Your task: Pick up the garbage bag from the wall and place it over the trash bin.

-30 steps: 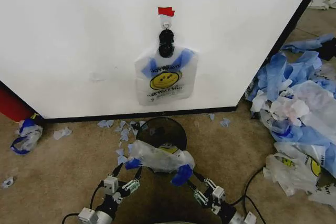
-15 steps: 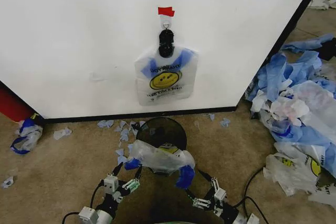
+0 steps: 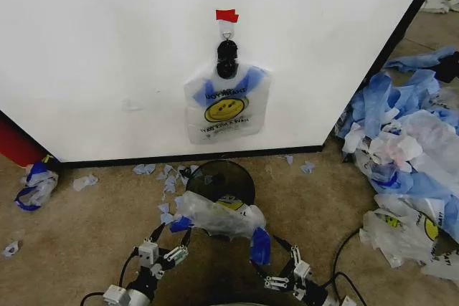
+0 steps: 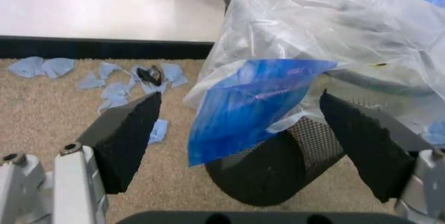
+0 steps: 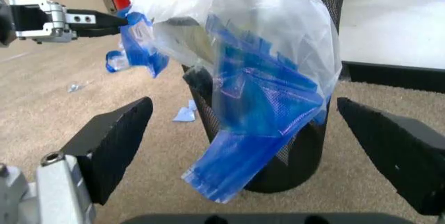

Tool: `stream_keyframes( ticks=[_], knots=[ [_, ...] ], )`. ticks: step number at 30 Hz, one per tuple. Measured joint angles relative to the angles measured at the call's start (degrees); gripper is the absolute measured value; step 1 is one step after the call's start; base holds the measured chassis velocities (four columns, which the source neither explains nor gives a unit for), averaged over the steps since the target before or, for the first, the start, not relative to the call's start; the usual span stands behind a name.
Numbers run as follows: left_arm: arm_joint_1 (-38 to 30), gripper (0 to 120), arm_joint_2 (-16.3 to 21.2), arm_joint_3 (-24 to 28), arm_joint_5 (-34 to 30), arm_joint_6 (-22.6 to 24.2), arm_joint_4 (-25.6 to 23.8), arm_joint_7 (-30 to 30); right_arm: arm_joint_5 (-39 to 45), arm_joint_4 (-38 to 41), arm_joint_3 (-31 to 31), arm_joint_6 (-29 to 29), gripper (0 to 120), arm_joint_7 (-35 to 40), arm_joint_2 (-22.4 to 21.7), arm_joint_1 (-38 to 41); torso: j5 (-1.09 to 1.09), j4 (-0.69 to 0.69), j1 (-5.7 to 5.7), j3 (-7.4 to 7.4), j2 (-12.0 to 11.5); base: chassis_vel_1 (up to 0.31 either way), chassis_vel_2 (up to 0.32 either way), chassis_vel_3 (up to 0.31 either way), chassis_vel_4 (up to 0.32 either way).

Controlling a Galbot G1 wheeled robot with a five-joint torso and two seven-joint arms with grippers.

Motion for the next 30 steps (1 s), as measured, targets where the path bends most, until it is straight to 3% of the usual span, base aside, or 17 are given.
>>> stream_keyframes(
  ticks=[16,25,30],
  knots=[
    [4.5,91,2.0,-6.6,-0.3,0.0,-4.1,0.0,0.1,0.8,-0.1,0.1,98,0.1,0.2,0.1,-0.01,0.01,0.00,0.00,0.0,0.000,0.000,0.000,0.000],
    [-0.8,91,11.8,-10.3,-8.3,5.3,-8.9,-0.7,0.7,1.5,0.7,0.1,97,1.0,1.6,0.0,0.01,-0.03,0.00,0.00,0.0,0.000,0.000,0.000,0.000],
    [-0.8,91,11.8,-9.1,-8.7,5.5,-9.0,-0.9,0.7,1.7,1.2,0.0,97,1.2,2.1,-0.4,-0.02,0.00,0.00,0.00,0.0,0.000,0.000,0.000,0.000]
  ],
)
